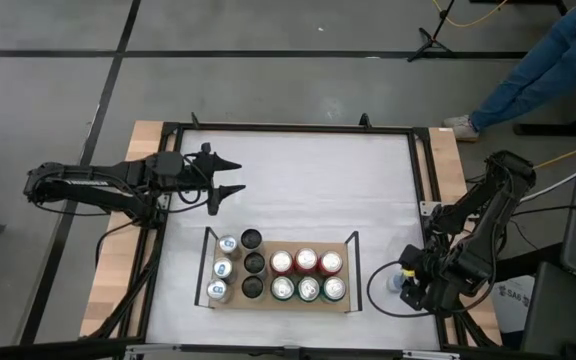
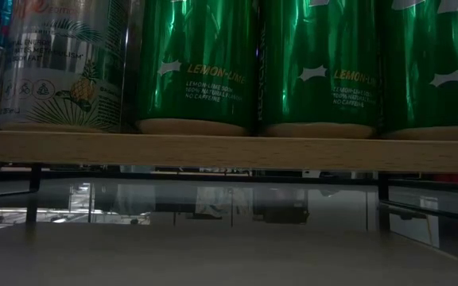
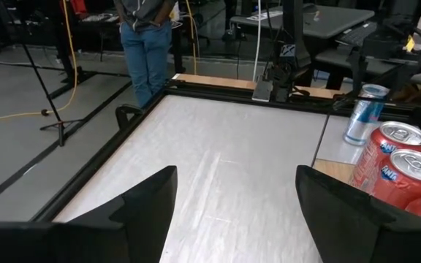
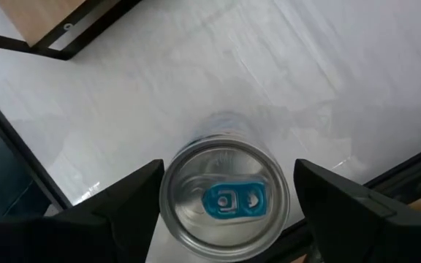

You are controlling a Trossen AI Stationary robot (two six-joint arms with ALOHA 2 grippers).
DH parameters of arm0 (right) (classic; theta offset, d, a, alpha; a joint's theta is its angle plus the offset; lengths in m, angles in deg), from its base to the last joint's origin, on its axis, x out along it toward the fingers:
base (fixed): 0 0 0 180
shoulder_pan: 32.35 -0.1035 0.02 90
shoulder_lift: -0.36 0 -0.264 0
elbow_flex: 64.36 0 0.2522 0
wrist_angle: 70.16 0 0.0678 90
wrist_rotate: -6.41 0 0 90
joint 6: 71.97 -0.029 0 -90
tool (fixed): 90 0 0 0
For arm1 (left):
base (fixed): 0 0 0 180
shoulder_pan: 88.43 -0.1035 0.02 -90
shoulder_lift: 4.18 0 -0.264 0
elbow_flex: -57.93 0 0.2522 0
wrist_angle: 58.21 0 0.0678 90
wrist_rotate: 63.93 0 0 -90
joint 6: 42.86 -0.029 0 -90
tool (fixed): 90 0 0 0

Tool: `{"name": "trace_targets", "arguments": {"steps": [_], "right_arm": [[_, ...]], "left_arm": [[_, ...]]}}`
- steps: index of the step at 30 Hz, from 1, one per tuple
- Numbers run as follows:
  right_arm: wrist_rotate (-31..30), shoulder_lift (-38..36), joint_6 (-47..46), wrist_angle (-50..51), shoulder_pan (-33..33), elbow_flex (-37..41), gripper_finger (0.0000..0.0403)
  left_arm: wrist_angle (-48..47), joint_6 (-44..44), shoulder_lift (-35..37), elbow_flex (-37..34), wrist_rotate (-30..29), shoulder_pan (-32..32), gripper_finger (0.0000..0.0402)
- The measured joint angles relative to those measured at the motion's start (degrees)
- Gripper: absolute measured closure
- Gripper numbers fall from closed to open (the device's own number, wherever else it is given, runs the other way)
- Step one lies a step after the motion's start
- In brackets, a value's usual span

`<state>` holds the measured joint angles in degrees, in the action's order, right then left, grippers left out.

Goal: Place canned beverage on shelf
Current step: Put the blue soda can on the shelf

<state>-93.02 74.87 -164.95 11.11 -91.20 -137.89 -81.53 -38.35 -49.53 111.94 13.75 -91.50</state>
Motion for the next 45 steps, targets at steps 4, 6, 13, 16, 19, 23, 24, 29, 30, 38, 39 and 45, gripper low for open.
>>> {"name": "trace_targets", "arguments": {"steps": [4,6,13,16,19,23,24,29,30,38,39,45], "right_arm": [[0.0,0.0,0.1,-0.1,0.0,0.0,0.0109],[0.0,0.0,0.2,-0.1,0.0,0.0,0.0109],[2.6,0.7,4.0,-0.2,0.0,0.0,0.0109],[3.0,2.2,5.5,-0.1,0.0,0.0,0.0109],[3.0,3.7,6.7,-0.1,0.0,0.0,0.0109],[3.0,4.9,7.2,-0.3,0.0,0.0,0.0121],[3.0,4.9,7.2,-0.4,0.0,0.0,0.0129],[2.5,4.9,7.3,-0.4,0.0,0.0,0.0180],[2.4,4.9,7.3,-0.4,0.0,0.0,0.0189],[2.7,4.3,10.5,0.4,6.1,-1.3,0.0180],[3.0,4.0,11.7,0.4,7.4,-1.5,0.0177],[2.9,2.8,20.0,5.9,15.6,-3.3,0.0183]], "left_arm": [[0.0,0.0,0.0,0.0,0.0,0.0,0.0133],[0.0,0.0,0.0,0.0,0.0,0.0,0.0133],[0.0,1.0,0.0,0.0,0.0,0.0,0.0133],[0.0,2.1,0.0,0.0,0.0,0.0,0.0133],[0.0,2.6,0.0,0.0,0.0,0.0,0.0133],[0.0,2.6,0.0,0.0,0.0,0.0,0.0133],[0.0,2.6,0.0,0.0,0.0,0.0,0.0133],[0.0,2.6,0.0,0.0,0.0,0.0,0.0133],[0.0,2.6,0.0,0.0,0.0,0.0,0.0133],[-0.1,2.5,0.0,0.0,0.0,0.0,0.0133],[-0.1,2.5,0.0,0.0,0.0,0.0,0.0133],[-0.3,2.5,0.0,0.0,0.0,0.0,0.0133]]}}
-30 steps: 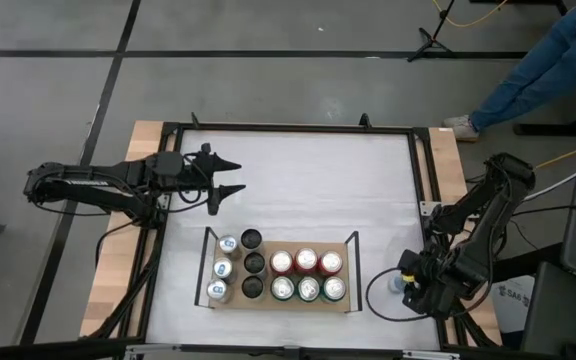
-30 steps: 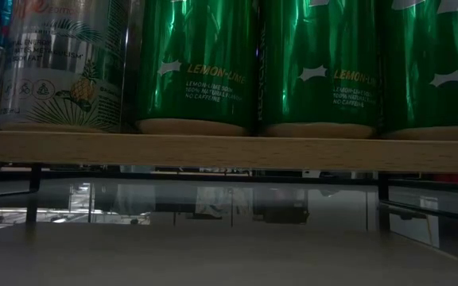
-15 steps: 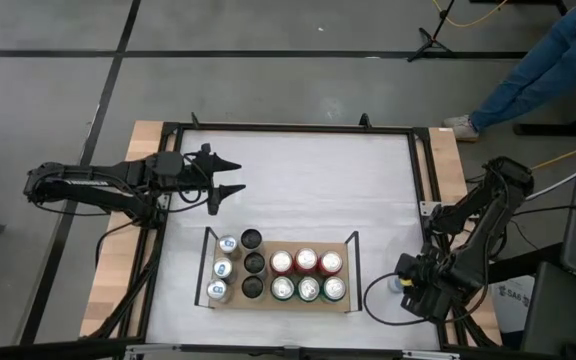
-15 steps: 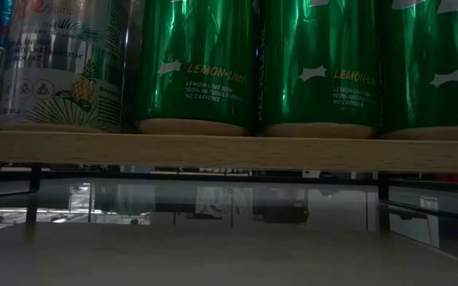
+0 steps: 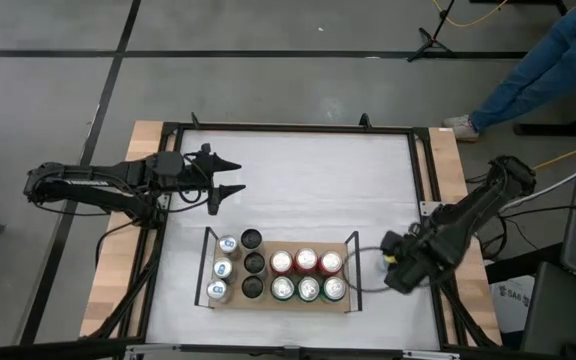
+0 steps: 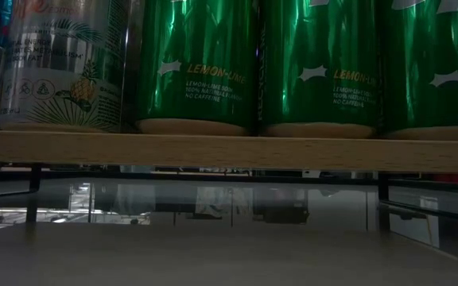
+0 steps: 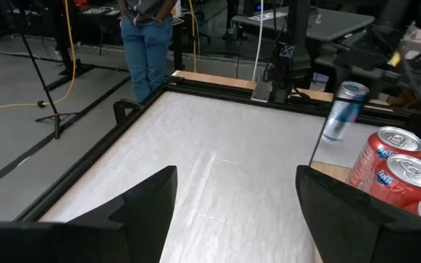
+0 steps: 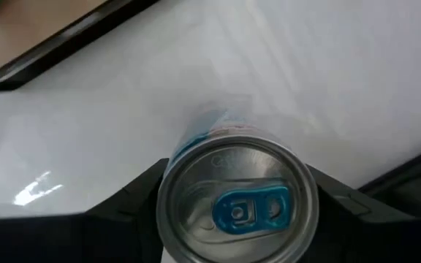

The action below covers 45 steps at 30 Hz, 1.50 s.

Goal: Place canned beverage on shelf
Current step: Put the blue soda can on the shelf

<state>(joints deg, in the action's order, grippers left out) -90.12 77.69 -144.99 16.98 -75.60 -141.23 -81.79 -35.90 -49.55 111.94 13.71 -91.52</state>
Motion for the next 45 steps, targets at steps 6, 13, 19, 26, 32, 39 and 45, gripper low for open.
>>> {"name": "trace_targets", "arguments": {"steps": [6,13,19,26,32,39,45], "right_arm": [[-0.3,-0.4,13.2,4.5,11.6,-2.1,0.0179],[-3.0,-0.4,30.8,4.4,27.0,-5.2,0.0181],[-5.0,-0.4,44.3,2.2,38.5,-9.4,0.0180],[-1.1,0.4,56.4,-9.0,46.2,-13.1,0.0179],[0.1,5.4,62.2,-10.8,47.1,-18.5,0.0178],[3.7,13.3,64.5,-10.8,47.1,-27.1,0.0178],[5.9,18.7,66.2,-11.0,47.0,-34.2,0.0178]], "left_arm": [[0.0,0.0,0.0,0.0,0.0,0.0,0.0133],[0.0,0.0,0.0,0.0,0.0,0.0,0.0133],[0.0,0.0,0.0,0.0,0.0,0.0,0.0133],[0.2,0.0,-1.0,-0.1,0.0,0.0,0.0133],[0.4,0.0,-2.3,0.0,0.0,0.0,0.0133],[3.3,-0.1,-5.4,0.0,-0.1,-1.1,0.0133],[4.0,-0.1,-8.1,0.0,0.0,-3.3,0.0133]]}}
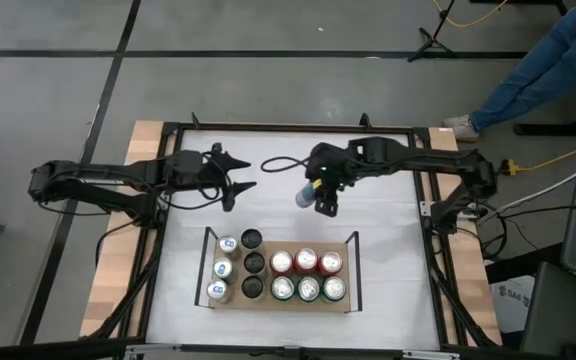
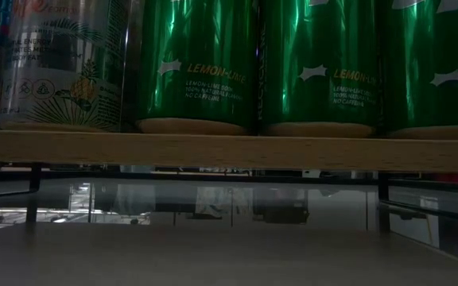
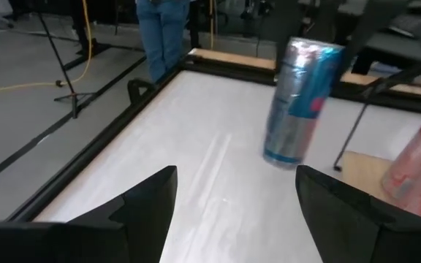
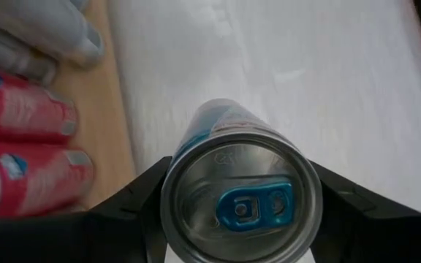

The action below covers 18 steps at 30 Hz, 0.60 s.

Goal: Place canned beverage on shelf
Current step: Put the blue soda can on the shelf

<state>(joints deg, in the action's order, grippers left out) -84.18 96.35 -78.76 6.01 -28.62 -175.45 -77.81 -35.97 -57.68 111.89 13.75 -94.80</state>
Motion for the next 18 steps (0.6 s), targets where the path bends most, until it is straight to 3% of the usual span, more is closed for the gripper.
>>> {"name": "trace_targets", "arguments": {"steps": [5,18], "right_arm": [[3.2,3.1,0.1,0.0,0.0,-3.5,0.0178],[9.1,4.5,-0.3,-1.8,-1.5,-4.0,0.0178]], "left_arm": [[0.6,-0.4,-2.9,0.0,1.7,-1.2,0.0133],[12.3,-6.1,-10.7,0.0,19.7,-7.6,0.0133]]}}
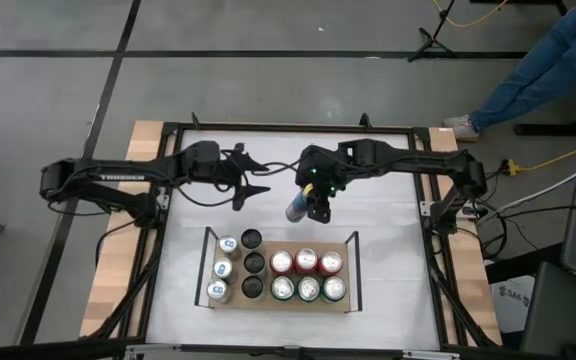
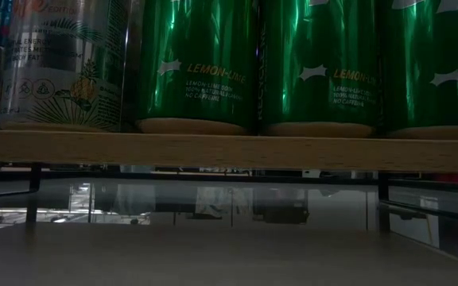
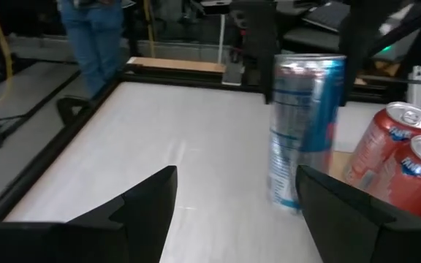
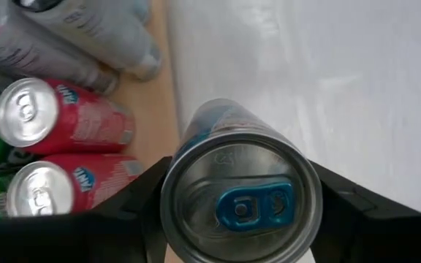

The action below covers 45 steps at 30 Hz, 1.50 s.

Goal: Place canned beverage on shelf
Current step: Put the blue soda can on the shelf

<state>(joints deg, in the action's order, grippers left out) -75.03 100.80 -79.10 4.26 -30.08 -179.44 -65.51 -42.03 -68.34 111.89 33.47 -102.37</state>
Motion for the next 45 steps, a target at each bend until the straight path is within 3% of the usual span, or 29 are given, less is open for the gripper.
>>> {"name": "trace_targets", "arguments": {"steps": [7,18,37,45], "right_arm": [[0.0,0.0,0.0,-1.2,-3.3,0.0,0.0178],[-1.4,0.0,0.0,-1.1,-6.6,0.0,0.0178],[2.4,4.9,0.0,-1.6,-6.8,0.0,0.0178],[2.6,4.9,0.0,-2.3,-6.8,0.1,0.0178]], "left_arm": [[4.2,0.1,-5.6,0.0,7.3,-2.5,0.0133],[11.0,0.2,-12.9,0.0,13.5,-2.7,0.0133],[12.1,0.1,-17.1,0.0,14.4,-1.0,0.0133],[19.9,0.1,-20.5,0.1,14.3,-0.2,0.0133]]}}
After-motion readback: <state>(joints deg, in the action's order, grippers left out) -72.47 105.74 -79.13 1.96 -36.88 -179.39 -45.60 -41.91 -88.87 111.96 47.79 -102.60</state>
